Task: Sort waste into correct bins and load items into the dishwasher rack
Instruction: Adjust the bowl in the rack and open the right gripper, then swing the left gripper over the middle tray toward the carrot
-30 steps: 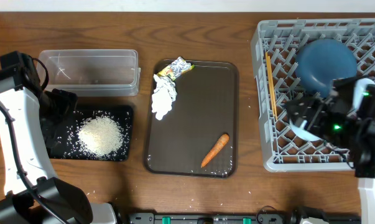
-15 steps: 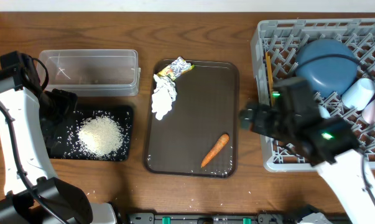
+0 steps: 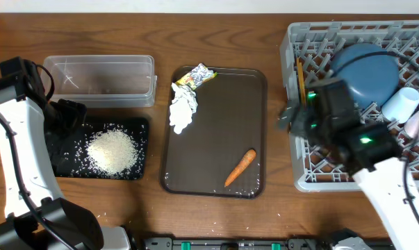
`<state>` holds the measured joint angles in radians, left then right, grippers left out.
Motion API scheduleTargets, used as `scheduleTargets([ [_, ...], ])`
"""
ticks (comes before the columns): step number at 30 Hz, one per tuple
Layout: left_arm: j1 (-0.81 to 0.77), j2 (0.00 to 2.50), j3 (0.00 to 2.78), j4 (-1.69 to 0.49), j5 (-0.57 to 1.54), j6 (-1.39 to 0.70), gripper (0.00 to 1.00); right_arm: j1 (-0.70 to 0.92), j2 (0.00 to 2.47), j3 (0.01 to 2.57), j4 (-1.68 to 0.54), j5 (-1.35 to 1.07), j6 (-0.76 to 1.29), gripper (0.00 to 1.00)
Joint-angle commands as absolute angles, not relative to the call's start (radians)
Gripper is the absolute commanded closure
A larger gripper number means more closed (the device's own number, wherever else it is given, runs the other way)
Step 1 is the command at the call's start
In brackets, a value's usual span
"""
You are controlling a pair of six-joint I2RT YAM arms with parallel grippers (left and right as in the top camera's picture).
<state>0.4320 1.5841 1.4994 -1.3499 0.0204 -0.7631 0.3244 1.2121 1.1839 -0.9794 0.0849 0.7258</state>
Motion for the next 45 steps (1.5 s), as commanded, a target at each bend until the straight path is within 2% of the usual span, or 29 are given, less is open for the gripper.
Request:
scheduleTargets([
  [1,0.435,1.594,1.508,-1.353,0.015,-0.772,0.01,0.210,1.170,1.217,-0.994,0.179,0.697,0.01],
  [10,0.435,1.594,1.508,-1.353,0.015,-0.772,0.01,-0.004,1.174,1.215,-1.063,0.302,0.698,0.01],
  [28,0.435,1.594,1.508,-1.367,0.020,-0.772,0.01,-0.019,1.174,1.215,-1.100,0.302,0.698,0.01],
  [32,0.428,1.594,1.508,-1.428,0.221,-0.693,0.01,-0.019,1.174,1.215,-1.100,0.302,0.698,0.01],
  [34,0.401,1.594,1.508,-1.425,0.378,-0.513,0.00,-0.019,1.174,1.215,-1.100,0.302,0.698,0.01],
  [36,0.363,1.594,1.507,-1.446,0.447,-0.418,0.00,-0.019,1.174,1.215,-1.100,0.302,0.698,0.01],
  [45,0.011,1.594,1.444,-1.482,0.453,-0.265,0.00,-0.019,1.174,1.215,-1.100,0.302,0.698,0.01],
])
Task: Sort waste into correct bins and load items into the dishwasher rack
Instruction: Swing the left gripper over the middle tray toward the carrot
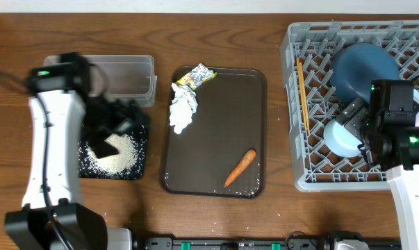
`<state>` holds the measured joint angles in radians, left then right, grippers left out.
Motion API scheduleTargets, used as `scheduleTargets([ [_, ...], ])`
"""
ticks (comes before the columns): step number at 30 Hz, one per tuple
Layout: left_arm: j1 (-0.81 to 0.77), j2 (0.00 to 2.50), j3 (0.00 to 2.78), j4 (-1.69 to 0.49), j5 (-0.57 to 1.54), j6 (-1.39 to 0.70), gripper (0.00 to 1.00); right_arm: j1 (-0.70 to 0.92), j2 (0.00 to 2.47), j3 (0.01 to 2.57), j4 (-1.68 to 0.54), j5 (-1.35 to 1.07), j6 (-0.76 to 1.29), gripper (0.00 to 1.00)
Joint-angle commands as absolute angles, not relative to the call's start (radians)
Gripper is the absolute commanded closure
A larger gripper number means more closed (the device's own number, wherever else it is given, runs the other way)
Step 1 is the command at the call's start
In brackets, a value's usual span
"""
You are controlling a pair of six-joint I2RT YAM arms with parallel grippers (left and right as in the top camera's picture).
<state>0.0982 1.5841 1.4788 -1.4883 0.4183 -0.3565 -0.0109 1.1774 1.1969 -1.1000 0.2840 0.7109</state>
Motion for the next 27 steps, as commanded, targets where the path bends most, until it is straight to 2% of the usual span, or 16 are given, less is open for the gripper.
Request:
scheduleTargets([
  [1,-0.038,1.594,1.430,-1.462,0.451,-0.261,0.00,-0.019,1.174,1.215,-1.100,0.302,0.698,0.01],
  [4,-0.178,1.594,1.393,-1.376,0.377,-0.262,0.00,-0.019,1.174,1.215,-1.100,0.302,0.698,0.01],
  [8,-0.291,1.594,1.389,-1.276,0.217,-0.262,0.01,-0.019,1.174,1.215,-1.100,0.302,0.698,0.01],
  [18,-0.485,1.594,1.340,-1.163,0.245,-0.183,0.01,-0.019,1.174,1.215,-1.100,0.302,0.698,0.01],
  [27,-0.686,1.594,1.151,-0.904,0.216,-0.117,0.01,-0.019,1.174,1.215,-1.100,0.302,0.698,0.01],
])
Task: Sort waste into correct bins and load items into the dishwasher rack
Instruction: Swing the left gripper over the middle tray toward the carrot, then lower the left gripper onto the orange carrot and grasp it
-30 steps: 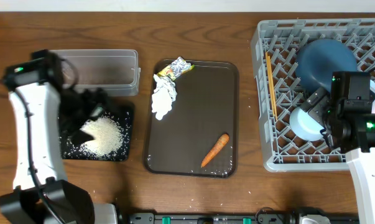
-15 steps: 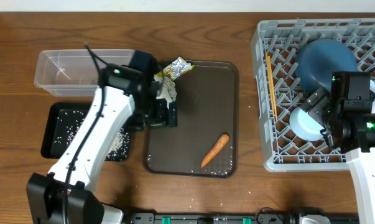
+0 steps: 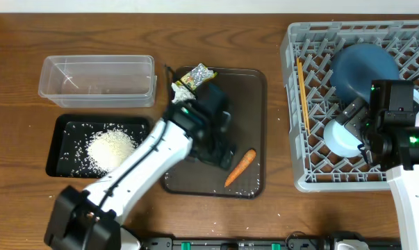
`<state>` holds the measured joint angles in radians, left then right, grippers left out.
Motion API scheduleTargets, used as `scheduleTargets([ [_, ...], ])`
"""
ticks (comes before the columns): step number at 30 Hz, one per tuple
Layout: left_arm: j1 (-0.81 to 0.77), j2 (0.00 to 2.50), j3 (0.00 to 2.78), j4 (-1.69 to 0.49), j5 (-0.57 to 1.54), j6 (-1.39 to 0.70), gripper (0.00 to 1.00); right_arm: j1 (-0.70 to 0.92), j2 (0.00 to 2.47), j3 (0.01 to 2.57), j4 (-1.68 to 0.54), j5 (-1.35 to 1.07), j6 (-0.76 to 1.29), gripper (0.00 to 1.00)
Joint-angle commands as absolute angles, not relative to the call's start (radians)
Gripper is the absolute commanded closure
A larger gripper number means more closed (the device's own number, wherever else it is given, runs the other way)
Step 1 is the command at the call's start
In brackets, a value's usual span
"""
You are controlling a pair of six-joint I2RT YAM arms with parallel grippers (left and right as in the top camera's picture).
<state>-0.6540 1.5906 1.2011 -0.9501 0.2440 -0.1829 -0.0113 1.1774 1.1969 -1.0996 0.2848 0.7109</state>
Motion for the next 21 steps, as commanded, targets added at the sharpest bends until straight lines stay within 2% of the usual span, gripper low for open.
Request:
scheduleTargets([
  [1,-0.701,1.594,1.126,-0.862,0.216,-0.084,0.00,-0.019,1.174,1.215,-1.100,0.302,0.698,0.01],
  [7,-0.766,1.594,1.039,-0.678,0.246,0.017,0.01,-0.019,1.174,1.215,-1.100,0.302,0.698,0.01],
  [21,-0.791,1.700,1.036,-0.568,0.223,0.045,0.00,-0.019,1.174,1.215,-1.100,0.302,0.698,0.01],
])
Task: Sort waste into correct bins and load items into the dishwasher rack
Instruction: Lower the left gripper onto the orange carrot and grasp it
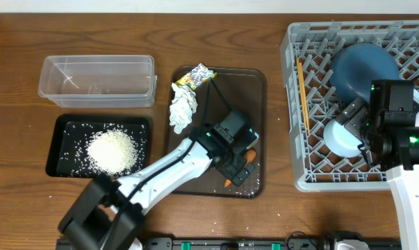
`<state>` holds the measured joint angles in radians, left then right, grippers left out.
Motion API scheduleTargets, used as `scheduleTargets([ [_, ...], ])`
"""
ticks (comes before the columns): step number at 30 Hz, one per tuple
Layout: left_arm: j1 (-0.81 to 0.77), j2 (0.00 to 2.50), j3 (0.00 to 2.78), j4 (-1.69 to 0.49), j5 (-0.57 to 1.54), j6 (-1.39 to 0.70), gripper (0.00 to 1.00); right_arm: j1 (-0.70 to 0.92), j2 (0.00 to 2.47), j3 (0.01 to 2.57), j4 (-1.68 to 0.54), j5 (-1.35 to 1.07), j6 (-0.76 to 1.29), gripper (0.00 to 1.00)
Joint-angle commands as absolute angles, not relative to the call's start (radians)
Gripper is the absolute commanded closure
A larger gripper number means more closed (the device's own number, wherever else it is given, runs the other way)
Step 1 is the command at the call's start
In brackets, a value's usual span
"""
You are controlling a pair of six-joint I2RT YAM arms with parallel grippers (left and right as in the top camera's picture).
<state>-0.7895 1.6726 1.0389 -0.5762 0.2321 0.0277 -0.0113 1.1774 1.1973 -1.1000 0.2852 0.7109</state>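
An orange carrot [250,156] lies on the dark brown tray [259,104]; only its two ends show. My left gripper [238,167] sits right over the carrot's middle, and its jaws are hidden from above. A crumpled white napkin [183,107] and a yellow wrapper [196,75] lie at the tray's far left corner. In the grey dishwasher rack [294,83], my right gripper [354,132] is shut on a white cup [338,137] near the front. A blue bowl [365,66] and thin sticks [303,94] also sit in the rack.
A clear plastic container [98,80] stands at the back left. In front of it is a black tray [62,125] holding a heap of rice [112,151]. A few grains lie on the wooden table near the front left.
My left gripper has moved from the middle of the brown tray, near the napkin, to right over the carrot. The right arm and the white cup have not moved.
First my left arm was at the far left by the rice tray and my right arm hung over the rack's left part. Then the left gripper was over the rice tray and the right gripper held the white cup. The left gripper then stood over the brown tray, now over the carrot.
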Motion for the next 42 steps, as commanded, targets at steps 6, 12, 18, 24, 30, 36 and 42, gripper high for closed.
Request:
scheduleTargets([
  [6,-0.791,1.744,1.036,-0.505,0.223,0.044,0.00,-0.019,1.174,1.215,-1.100,0.302,0.698,0.01],
  [12,-0.791,1.763,1.036,-0.499,0.215,0.045,0.00,-0.019,1.174,1.215,-1.100,0.302,0.698,0.01],
  [18,-0.792,1.774,1.036,-0.479,0.215,0.044,0.01,-0.019,1.174,1.215,-1.100,0.302,0.698,0.01],
  [24,-0.792,1.800,1.036,-0.473,0.215,0.044,0.01,-0.019,1.174,1.215,-1.100,0.302,0.698,0.01],
  [30,-0.796,1.800,1.036,-0.473,0.216,0.028,0.07,-0.019,1.174,1.215,-1.100,0.302,0.698,0.01],
  [36,-0.832,1.801,1.036,-0.473,0.188,0.021,0.07,-0.019,1.174,1.215,-1.100,0.302,0.698,0.01],
  [42,-0.849,1.801,1.036,-0.472,0.137,-0.001,0.07,-0.019,1.174,1.215,-1.100,0.302,0.698,0.01],
])
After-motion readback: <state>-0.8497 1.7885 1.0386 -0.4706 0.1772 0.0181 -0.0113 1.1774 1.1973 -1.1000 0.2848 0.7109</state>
